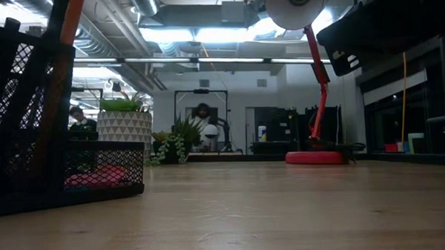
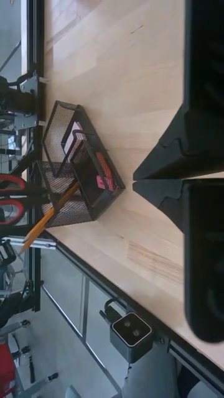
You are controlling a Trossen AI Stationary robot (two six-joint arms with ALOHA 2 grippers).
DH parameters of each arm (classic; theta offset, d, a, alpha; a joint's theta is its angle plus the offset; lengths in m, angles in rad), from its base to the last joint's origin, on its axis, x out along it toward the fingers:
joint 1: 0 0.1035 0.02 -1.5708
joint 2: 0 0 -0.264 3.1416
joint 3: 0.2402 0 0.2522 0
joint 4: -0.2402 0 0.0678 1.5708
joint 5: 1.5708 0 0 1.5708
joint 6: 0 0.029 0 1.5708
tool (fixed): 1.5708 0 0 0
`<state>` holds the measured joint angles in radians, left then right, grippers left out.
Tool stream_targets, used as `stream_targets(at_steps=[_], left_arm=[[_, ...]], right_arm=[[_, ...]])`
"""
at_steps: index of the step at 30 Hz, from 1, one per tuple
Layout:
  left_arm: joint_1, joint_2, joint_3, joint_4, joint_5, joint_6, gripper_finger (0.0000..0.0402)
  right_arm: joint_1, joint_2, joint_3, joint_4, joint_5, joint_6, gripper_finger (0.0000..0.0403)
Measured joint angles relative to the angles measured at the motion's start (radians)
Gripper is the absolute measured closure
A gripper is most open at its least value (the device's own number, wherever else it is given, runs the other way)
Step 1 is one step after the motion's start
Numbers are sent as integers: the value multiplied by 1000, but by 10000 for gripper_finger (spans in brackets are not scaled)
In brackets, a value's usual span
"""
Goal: Pick and place office supplies into organizer
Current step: Put the black scissors into the black desk organizer
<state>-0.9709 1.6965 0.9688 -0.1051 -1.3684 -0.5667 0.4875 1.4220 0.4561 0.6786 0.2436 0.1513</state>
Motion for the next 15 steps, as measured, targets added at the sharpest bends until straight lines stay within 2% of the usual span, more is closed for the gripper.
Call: stream_targets(at_steps=[3, 11, 15], left_arm=[[33, -25, 0, -5, 103, 27, 267], [102, -37, 0, -69, 289, 31, 263], [115, -38, 1, -68, 310, 31, 263]], right_arm=[[0, 0, 0, 1, 0, 0, 402], [0, 0, 0, 1, 0, 2, 402], [0, 0, 0, 1, 0, 2, 402]])
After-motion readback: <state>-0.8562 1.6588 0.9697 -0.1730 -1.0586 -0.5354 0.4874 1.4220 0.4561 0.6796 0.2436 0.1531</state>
